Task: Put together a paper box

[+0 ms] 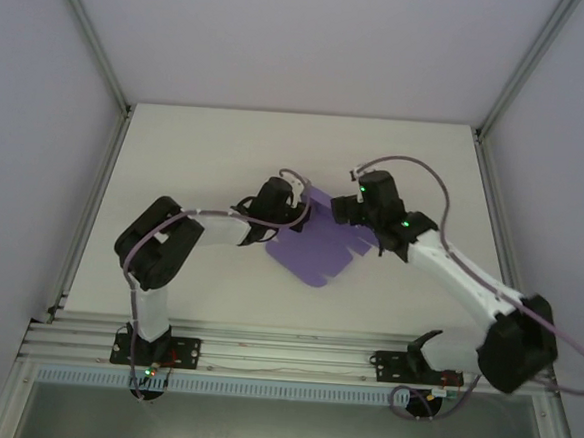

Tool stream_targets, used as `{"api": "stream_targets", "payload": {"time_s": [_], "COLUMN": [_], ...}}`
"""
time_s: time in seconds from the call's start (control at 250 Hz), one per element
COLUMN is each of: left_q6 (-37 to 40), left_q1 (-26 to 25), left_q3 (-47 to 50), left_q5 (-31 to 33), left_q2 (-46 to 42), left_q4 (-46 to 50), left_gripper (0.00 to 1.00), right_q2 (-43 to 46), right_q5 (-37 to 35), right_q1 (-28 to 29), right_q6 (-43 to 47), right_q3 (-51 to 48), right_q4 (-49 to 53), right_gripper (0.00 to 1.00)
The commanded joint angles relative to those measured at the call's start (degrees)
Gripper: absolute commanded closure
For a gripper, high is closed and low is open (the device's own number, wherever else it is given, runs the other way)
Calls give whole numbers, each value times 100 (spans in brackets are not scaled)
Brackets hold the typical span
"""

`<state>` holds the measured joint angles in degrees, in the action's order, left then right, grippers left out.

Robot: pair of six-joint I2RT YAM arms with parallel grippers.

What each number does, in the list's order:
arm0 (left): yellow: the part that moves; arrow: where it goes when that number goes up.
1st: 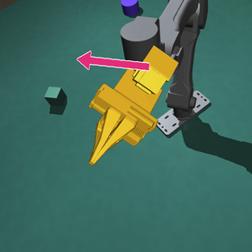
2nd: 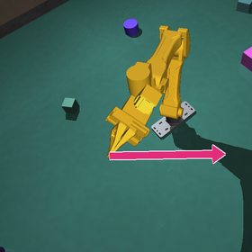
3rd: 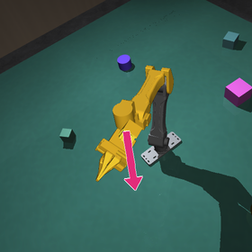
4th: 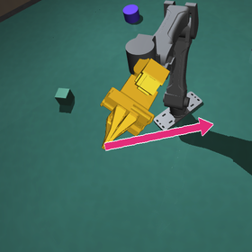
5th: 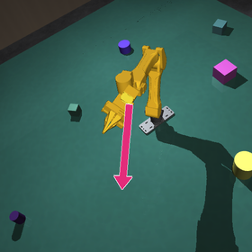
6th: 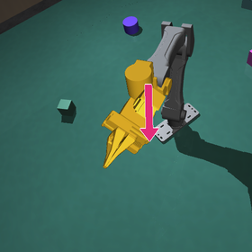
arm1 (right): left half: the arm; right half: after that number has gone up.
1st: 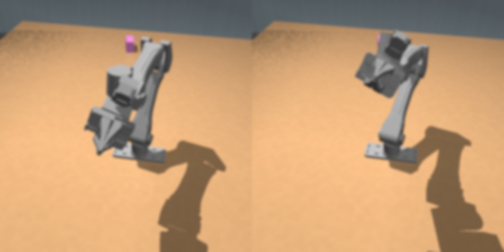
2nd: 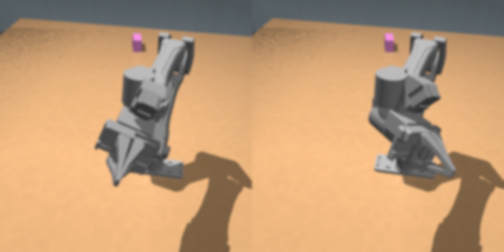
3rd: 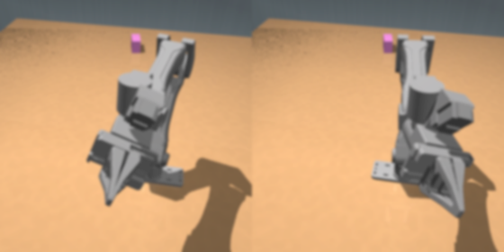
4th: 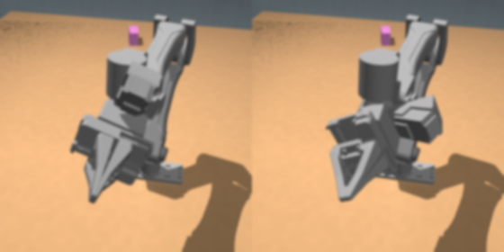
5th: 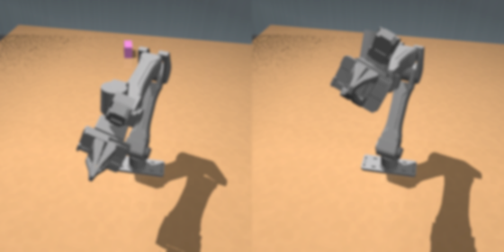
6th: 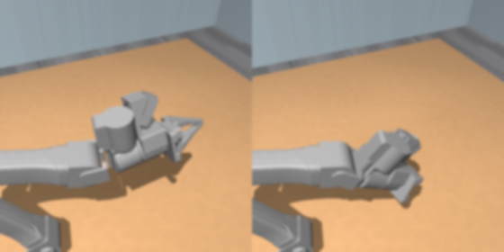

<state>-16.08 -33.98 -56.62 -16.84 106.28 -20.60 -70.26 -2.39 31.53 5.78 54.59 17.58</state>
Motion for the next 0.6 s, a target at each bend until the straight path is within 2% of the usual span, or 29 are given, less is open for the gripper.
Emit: {"api": "stream_targets", "payload": {"time_s": [0.0, 0.14, 0.368, 0.452, 0.596], "left_q6": [-328, -457, -820, -781, -690], "left_q1": [87, 227, 707, 765, 762], "left_q3": [107, 364, 389, 379, 211], "left_q5": [181, 27, -713, -1005, -1224], "left_q2": [-391, -594, -637, -593, -560], "left_q4": [317, 307, 361, 291, 597], "left_gripper": [100, 100, 100, 100, 100], "right_q2": [589, 1310, 2153, 2024, 1067], "right_q5": [107, 503, 1886, 2571, 2934], "right_q1": [-145, -327, -966, -1092, -1107], "right_q6": [130, 70, -110, -27, 33], "right_q3": [-220, -498, -815, -957, -541], "right_q4": [189, 381, 254, -83, -108], "right_gripper": [1, 0, 0, 0, 7]}}
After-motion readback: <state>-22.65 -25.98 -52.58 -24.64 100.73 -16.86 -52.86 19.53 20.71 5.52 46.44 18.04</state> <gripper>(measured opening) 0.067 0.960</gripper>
